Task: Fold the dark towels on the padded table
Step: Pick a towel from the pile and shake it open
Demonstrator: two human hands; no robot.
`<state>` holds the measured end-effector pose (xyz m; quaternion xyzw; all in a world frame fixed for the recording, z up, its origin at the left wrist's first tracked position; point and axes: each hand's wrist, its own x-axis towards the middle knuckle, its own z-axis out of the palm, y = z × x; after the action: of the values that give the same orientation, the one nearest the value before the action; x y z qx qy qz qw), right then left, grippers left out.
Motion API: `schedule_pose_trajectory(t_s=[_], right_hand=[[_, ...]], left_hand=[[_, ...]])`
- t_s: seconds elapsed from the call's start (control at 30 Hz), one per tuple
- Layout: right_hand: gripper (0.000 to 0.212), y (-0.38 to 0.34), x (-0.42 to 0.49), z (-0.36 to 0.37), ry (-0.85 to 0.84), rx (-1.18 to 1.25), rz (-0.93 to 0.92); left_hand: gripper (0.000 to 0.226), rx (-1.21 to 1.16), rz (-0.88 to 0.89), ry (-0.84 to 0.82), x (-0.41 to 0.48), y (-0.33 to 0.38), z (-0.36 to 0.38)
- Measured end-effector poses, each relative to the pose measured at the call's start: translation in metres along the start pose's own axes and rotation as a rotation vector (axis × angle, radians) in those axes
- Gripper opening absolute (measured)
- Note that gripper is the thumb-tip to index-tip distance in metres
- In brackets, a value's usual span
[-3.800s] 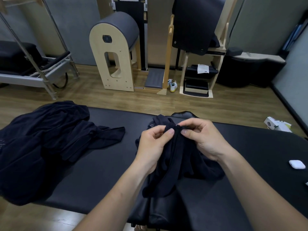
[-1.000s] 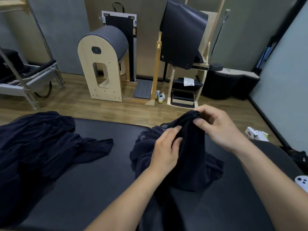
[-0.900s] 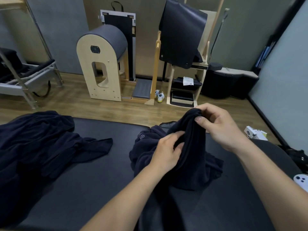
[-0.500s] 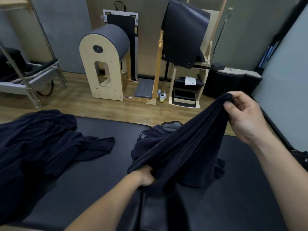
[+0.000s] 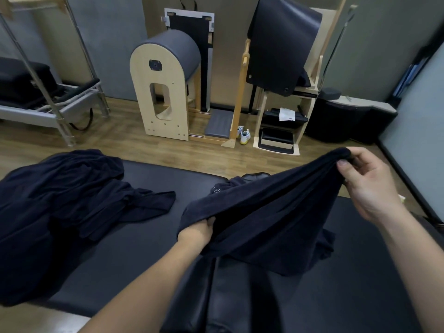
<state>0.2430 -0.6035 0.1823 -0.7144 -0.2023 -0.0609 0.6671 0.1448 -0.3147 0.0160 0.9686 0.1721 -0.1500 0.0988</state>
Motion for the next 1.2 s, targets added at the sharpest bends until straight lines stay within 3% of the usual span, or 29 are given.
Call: schedule_pose_trajectory(t_s=[0.03,0.13,0.3,0.4,0.53,0.67,0.73,0.83,0.93,1.03,1.1,1.13,1.2], right_hand=[[0.011,-0.001,0.001,0.004,-0.027,-0.052,-0.004],[0.032,0.009,0.011,0.002,-0.008,-0.247,-0.021],[0.026,0.023,0.030,-0.056,0.363,-0.288,0.103],[0.027,0.029,0.034,-0.069,0.320,-0.361,0.109],[0.036,0.022,0.042,-0.080,0.287,-0.472,0.125],[0.026,-0.001,0.061,-0.087,0.264,-0.559,0.063],[0.022,-0.016,0.074,-0.093,0.246,-0.596,0.020],[0.018,-0.037,0.095,-0.102,0.298,-0.662,-0.036],[0.027,-0.071,0.121,-0.107,0.341,-0.561,-0.091],[0.024,-0.140,0.158,-0.097,0.478,-0.246,-0.261],[0.019,-0.188,0.182,-0.091,0.576,-0.002,-0.349],[0.016,-0.203,0.191,-0.091,0.587,0.033,-0.370],[0.011,-0.217,0.202,-0.098,0.566,-0.157,-0.355]], left_hand=[[0.053,-0.050,-0.027,0.056,-0.002,0.007,-0.001],[0.035,-0.092,0.153,0.203,-0.024,0.029,-0.022],[0.022,0.284,0.581,0.241,-0.049,-0.008,-0.080],[0.009,0.574,0.911,0.359,-0.049,-0.045,-0.096],[0.027,0.628,1.129,0.654,-0.037,-0.079,-0.142],[0.046,0.752,1.135,0.994,-0.026,-0.091,-0.219],[0.058,0.829,1.137,0.988,-0.024,-0.091,-0.251],[0.046,0.832,0.977,0.875,-0.018,-0.091,-0.299],[0.053,0.734,0.792,0.843,-0.009,-0.081,-0.356],[0.038,0.468,0.615,0.899,-0.012,-0.051,-0.434],[0.018,0.120,0.610,1.095,-0.017,-0.025,-0.482],[0.018,-0.102,0.593,1.200,-0.020,-0.014,-0.498],[0.023,-0.432,0.575,1.183,-0.023,-0.002,-0.515]])
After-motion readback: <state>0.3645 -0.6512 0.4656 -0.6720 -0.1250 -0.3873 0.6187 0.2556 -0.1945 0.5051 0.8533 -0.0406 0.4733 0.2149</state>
